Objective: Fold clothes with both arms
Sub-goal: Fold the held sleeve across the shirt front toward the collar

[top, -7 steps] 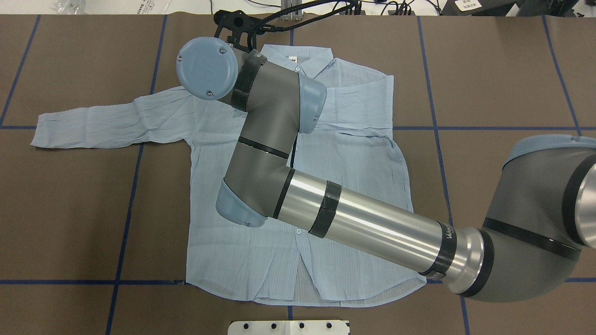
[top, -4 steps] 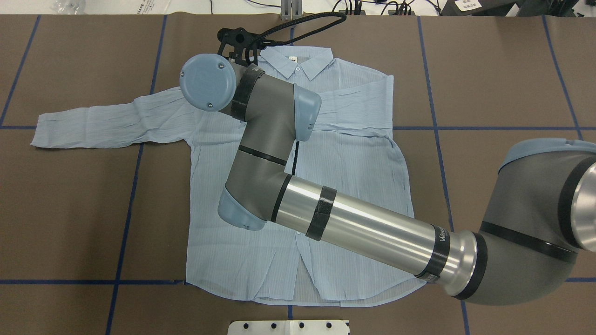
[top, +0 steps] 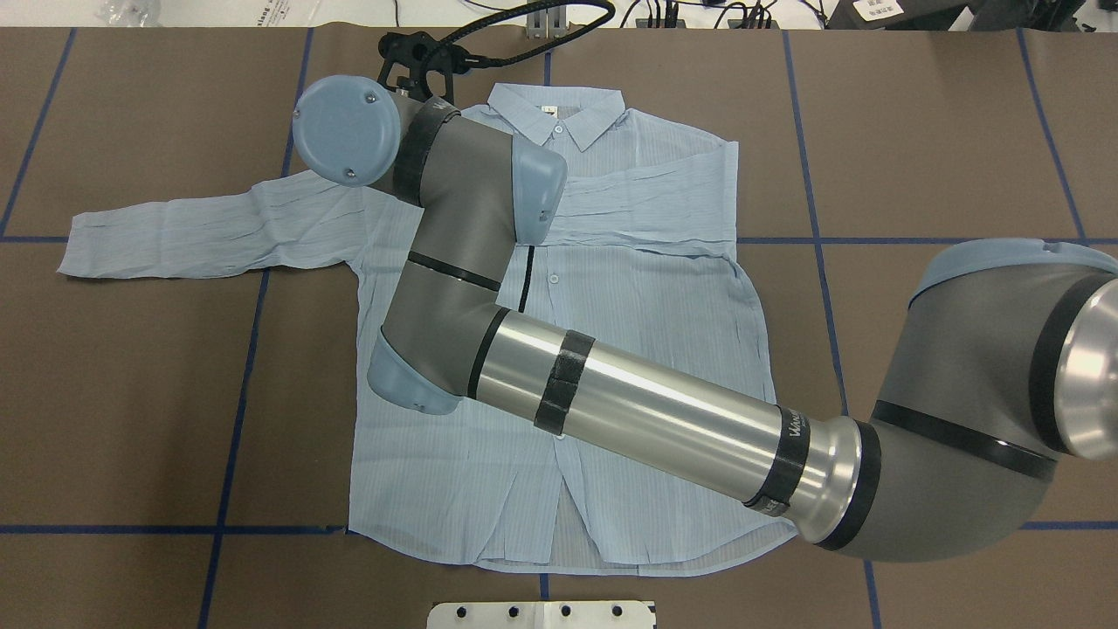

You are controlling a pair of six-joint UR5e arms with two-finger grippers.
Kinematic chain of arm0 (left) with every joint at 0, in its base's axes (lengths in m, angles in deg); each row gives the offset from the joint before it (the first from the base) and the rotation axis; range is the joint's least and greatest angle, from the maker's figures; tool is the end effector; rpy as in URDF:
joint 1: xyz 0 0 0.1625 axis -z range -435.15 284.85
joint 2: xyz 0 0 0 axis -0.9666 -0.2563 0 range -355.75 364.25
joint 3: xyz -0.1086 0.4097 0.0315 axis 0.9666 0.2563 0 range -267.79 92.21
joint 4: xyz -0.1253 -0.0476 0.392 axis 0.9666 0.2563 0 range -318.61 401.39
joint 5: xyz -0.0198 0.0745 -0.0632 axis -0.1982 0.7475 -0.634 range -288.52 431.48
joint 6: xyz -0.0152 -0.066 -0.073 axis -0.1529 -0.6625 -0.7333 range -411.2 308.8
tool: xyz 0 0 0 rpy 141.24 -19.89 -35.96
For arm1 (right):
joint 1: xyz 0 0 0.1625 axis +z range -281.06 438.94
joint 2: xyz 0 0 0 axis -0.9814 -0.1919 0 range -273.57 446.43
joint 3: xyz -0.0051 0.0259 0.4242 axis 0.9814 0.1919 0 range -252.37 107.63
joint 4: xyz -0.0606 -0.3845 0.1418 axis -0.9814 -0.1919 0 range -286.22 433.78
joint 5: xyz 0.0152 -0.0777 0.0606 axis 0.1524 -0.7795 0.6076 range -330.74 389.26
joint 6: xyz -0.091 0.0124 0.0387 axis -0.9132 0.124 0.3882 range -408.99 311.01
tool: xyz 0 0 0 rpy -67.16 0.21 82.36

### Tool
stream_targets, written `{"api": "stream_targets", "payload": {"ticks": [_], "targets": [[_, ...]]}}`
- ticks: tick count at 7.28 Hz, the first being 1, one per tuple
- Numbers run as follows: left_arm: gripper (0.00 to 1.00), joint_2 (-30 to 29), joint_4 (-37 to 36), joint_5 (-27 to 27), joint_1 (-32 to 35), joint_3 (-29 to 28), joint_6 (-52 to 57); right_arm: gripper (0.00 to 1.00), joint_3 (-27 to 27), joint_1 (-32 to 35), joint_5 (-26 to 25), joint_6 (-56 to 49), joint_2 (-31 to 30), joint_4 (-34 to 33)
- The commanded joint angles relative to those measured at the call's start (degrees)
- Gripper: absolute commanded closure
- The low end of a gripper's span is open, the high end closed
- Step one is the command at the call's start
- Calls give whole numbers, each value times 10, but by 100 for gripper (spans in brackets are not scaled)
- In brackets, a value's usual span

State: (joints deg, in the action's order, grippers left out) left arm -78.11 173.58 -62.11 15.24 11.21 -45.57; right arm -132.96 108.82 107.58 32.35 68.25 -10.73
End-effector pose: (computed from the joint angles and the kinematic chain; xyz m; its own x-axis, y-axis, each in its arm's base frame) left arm -0.0678 -0.4571 0.5581 0.7244 0.5390 -0.4297 -0.0665 0.6751 0.7347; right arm -0.6455 -0.5480 0.0221 0.6678 0.2136 0.7131 -0.5235 0.8158 0.2459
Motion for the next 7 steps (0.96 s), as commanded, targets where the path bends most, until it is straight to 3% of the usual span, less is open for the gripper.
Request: {"api": "stream_targets", "payload": {"ticks": [1,3,5,7], "targets": [[0,0,0,0,0,-2,0,2,0,20,29,-5,-4,0],[0,-8,18,1,-1,-19,-3,1,-41,77,125,-61,-39,9],[0,-18,120,2,-14,-91,-38,1,-162,137,214,-135,-139,2],[0,-22,224,6,-66,-149,-173,1,-302,193,280,-213,-268,0]]}}
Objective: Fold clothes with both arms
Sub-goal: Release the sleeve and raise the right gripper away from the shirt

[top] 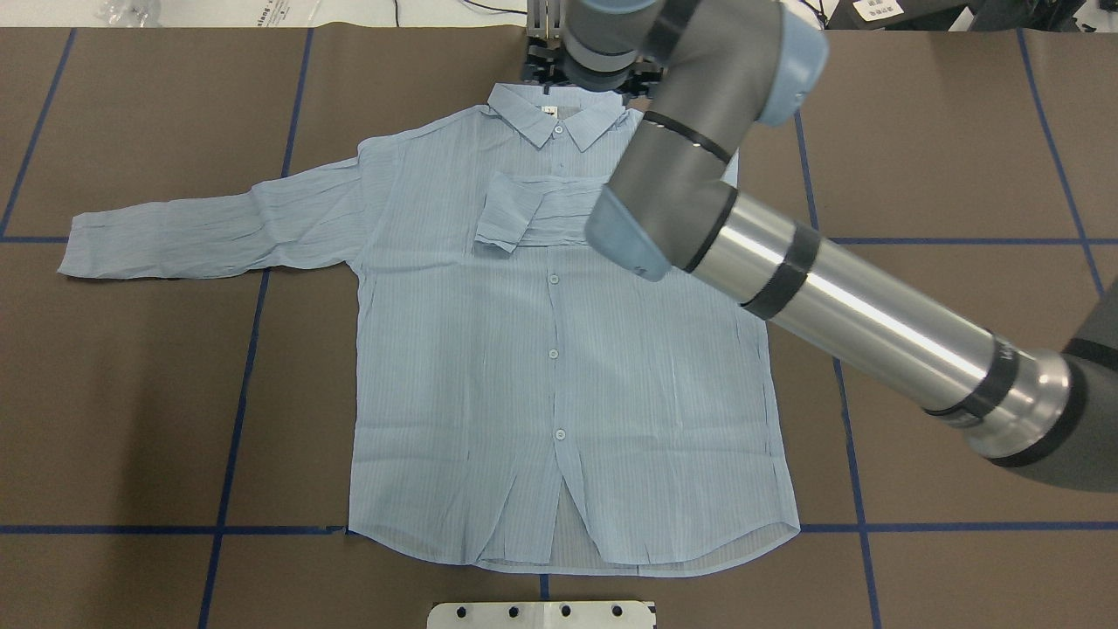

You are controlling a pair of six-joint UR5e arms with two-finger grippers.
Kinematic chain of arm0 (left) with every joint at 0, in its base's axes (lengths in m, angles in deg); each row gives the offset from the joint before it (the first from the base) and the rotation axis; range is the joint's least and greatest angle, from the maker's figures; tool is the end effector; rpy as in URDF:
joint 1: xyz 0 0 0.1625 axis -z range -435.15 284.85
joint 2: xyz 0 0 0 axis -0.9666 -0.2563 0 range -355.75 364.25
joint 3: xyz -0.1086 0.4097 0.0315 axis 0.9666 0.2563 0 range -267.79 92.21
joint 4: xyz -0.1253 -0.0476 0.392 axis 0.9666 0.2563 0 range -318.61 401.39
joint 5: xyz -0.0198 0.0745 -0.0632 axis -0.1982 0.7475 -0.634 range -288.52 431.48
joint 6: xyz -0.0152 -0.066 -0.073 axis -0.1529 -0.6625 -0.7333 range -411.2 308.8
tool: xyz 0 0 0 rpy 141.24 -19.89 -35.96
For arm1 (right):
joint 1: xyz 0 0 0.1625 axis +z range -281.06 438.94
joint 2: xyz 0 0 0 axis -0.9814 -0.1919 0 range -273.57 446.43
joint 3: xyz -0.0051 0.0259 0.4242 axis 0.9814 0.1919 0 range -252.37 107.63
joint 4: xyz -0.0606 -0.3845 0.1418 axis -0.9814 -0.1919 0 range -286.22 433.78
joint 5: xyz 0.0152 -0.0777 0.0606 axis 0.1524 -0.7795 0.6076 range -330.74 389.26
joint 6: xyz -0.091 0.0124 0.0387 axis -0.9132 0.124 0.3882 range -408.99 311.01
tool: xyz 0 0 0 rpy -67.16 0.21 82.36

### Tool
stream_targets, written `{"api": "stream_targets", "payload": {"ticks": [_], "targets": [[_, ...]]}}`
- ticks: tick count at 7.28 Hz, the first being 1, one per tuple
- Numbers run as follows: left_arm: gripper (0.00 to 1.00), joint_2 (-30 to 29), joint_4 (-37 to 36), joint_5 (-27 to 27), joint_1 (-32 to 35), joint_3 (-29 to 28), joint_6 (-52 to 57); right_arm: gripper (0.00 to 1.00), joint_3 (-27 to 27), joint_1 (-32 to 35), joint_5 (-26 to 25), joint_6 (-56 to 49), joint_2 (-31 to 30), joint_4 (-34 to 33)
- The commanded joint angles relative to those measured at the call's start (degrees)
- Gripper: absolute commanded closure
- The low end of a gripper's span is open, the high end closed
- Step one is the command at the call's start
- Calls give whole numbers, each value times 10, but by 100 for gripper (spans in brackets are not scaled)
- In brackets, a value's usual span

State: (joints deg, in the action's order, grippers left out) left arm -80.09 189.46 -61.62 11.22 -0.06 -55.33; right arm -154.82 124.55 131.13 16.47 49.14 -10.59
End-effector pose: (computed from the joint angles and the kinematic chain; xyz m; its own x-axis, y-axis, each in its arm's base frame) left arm -0.0356 -0.4694 0.6097 0.6965 0.5222 -0.4921 0.0096 0.6790 0.7341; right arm -0.4463 -0.6173 0.1264 0.6464 0.0793 0.7589 -0.3510 0.9140 0.2035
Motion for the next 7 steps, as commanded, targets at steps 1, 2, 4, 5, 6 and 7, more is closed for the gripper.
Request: {"api": "stream_targets", "payload": {"ticks": [1,2,4,5,6,7], "targets": [[0,-2,102,2,-57,-57,-147,1,-147,79,94,-116,-138,-24],[0,-8,108,27,-90,-58,-203,1,-185,126,140,-185,-180,-40],[2,-18,183,88,-151,-104,-302,1,-229,209,242,-291,-266,-37],[9,-31,231,118,-183,-133,-384,1,-244,238,271,-333,-301,-34],[18,-43,246,160,-220,-148,-438,1,-252,249,273,-341,-314,-34],[31,-61,248,176,-236,-167,-481,1,-254,249,273,-341,-315,-34]]}}
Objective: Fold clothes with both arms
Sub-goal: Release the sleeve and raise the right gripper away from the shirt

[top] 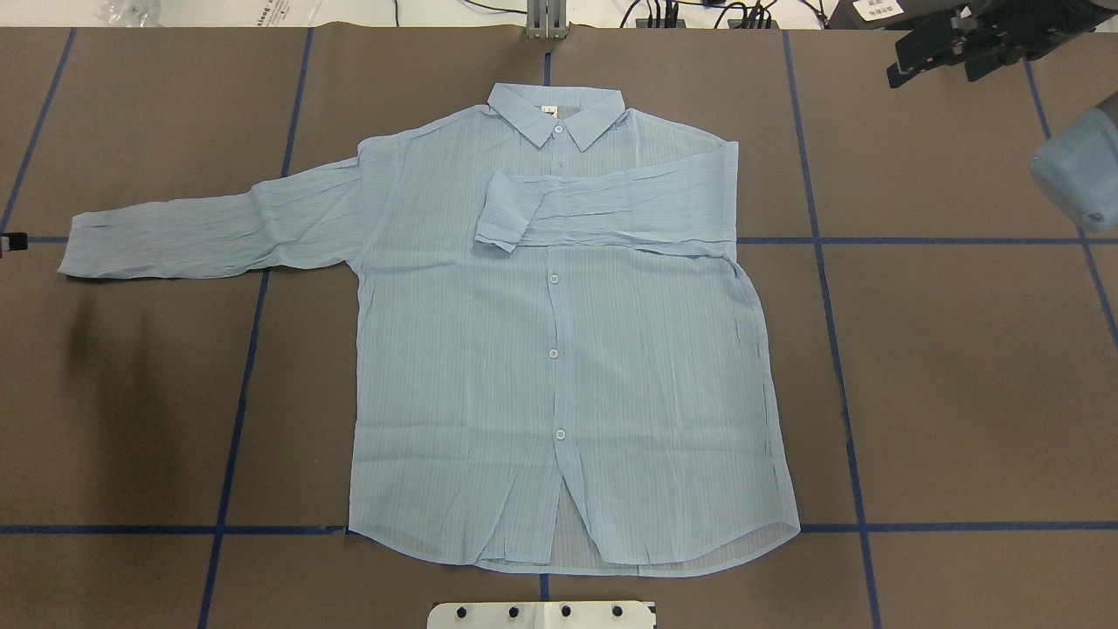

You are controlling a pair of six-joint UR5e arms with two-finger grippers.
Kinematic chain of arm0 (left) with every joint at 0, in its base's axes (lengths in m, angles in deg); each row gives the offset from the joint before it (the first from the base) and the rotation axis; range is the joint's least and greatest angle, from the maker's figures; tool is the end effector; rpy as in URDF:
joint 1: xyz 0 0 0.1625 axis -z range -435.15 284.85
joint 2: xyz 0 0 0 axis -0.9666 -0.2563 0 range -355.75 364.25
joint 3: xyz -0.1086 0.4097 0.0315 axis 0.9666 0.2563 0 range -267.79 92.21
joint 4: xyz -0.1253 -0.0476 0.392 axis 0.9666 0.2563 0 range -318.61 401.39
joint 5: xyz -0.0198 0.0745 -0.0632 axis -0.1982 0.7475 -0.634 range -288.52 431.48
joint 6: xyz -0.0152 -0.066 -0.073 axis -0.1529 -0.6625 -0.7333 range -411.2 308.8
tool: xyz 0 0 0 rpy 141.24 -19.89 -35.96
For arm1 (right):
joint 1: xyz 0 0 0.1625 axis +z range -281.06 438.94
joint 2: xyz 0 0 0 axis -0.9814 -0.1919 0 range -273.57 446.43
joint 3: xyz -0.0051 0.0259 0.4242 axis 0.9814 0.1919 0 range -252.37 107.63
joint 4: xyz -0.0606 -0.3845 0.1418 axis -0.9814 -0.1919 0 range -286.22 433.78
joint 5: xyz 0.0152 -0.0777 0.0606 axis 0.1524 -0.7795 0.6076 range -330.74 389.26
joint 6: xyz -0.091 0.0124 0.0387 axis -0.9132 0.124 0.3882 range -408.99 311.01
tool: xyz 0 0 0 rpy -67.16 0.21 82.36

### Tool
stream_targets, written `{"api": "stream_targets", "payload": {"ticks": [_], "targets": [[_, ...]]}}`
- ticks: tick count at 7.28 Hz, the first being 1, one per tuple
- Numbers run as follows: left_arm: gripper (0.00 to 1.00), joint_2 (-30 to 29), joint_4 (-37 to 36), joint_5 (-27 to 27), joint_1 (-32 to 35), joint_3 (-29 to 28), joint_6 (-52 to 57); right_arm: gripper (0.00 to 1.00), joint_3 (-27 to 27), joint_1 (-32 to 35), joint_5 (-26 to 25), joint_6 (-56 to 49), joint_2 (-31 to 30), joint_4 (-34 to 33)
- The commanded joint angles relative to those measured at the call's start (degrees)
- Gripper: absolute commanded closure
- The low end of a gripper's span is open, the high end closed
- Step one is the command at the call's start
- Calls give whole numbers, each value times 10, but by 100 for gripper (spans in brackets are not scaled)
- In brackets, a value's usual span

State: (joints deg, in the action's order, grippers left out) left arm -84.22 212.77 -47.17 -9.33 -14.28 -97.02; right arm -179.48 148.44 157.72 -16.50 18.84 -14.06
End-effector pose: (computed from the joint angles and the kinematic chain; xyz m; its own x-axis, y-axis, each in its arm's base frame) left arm 0.1204 -0.4770 0.6589 0.5672 0.2297 -0.7909 0.3202 0.8233 0.4687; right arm -0.1401 -0.5785 0.2979 0.6369 -0.1823 0.7491 -0.0955 0.9455 0.3114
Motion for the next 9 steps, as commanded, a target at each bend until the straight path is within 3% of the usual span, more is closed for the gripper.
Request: {"api": "stream_targets", "payload": {"ticks": [1,2,9], "targets": [[41,-30,23,33,-32,-48,-67,1,-7,9,7,-10,-12,0],[47,-44,24,33,-38,-71,-67,1,-7,10,7,-10,-13,1],[47,-38,26,37,-62,-88,-64,1,-19,9,1,-7,-27,1]]}}
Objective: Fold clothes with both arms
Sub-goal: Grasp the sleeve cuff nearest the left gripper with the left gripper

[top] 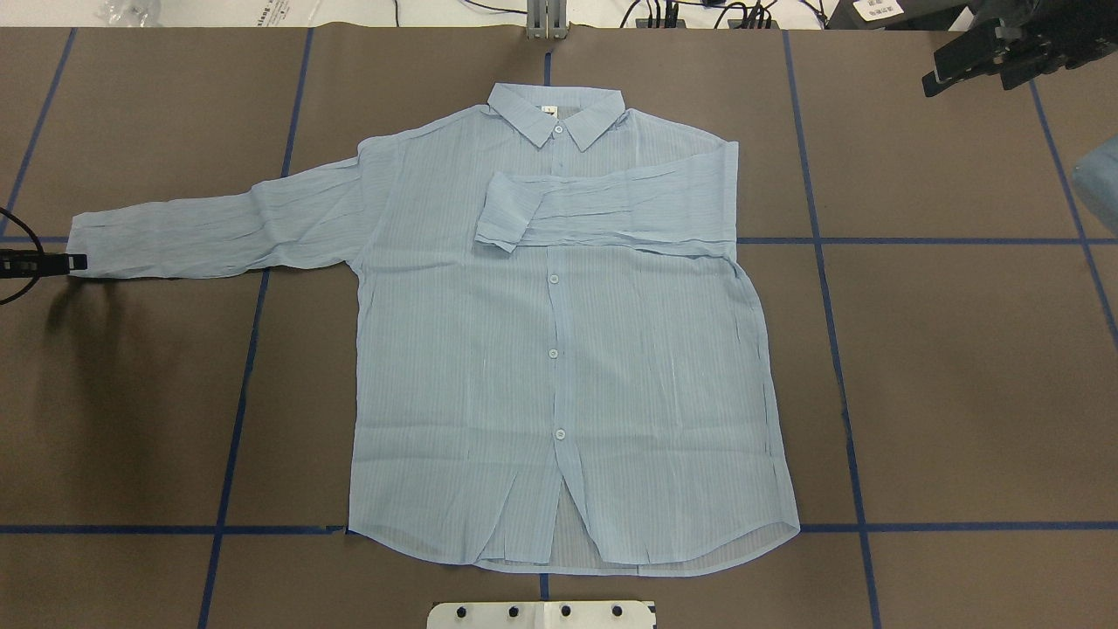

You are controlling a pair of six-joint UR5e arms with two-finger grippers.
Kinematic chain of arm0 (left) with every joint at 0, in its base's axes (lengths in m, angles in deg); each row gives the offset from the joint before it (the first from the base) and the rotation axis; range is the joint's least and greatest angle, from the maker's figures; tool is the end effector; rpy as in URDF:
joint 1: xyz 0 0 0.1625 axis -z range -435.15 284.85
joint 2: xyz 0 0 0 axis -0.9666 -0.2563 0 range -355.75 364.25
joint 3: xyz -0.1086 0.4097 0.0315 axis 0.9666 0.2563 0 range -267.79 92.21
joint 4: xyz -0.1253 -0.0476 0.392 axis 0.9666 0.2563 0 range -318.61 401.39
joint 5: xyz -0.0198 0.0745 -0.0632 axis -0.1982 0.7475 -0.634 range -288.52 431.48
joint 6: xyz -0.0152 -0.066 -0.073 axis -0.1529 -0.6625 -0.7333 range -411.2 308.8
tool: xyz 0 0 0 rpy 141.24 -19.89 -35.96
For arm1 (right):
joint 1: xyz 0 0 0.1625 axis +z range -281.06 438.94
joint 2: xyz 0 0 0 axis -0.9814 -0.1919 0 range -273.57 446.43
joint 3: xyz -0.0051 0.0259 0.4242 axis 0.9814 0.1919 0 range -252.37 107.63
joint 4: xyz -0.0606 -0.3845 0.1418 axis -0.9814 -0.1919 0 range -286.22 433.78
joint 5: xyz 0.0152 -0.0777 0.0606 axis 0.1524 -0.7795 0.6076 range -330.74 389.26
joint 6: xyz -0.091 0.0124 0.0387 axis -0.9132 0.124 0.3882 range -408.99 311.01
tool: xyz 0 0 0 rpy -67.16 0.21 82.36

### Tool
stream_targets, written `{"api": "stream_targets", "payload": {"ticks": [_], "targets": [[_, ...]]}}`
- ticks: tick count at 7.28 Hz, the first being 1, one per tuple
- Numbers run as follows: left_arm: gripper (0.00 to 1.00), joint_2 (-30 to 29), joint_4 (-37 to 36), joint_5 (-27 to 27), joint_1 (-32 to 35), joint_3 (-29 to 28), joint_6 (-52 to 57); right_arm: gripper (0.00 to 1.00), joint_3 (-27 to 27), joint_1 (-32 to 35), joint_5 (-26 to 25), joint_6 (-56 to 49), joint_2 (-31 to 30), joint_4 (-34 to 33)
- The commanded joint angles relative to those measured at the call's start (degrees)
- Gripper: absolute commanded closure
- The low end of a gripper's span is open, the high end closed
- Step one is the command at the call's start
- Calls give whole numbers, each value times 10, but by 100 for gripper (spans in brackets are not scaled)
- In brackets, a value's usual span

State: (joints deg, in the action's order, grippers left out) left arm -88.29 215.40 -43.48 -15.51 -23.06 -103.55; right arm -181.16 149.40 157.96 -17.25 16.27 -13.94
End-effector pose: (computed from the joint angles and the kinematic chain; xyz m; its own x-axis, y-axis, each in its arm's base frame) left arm 0.1778 -0.4842 0.6947 0.5558 0.1467 -0.8183 0.3229 0.8689 0.3751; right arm -0.1260 -0.5674 0.3110 0.6419 -0.1755 0.7464 -0.0999 0.9460 0.3083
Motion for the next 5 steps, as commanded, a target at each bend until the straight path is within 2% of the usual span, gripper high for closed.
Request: {"api": "stream_targets", "payload": {"ticks": [1,5], "targets": [[47,3,0,0,0,-1,1,1,-2,-1,-2,1,-5,1],[47,3,1,3,-3,-9,3,1,-3,-1,-3,3,-6,1]]}}
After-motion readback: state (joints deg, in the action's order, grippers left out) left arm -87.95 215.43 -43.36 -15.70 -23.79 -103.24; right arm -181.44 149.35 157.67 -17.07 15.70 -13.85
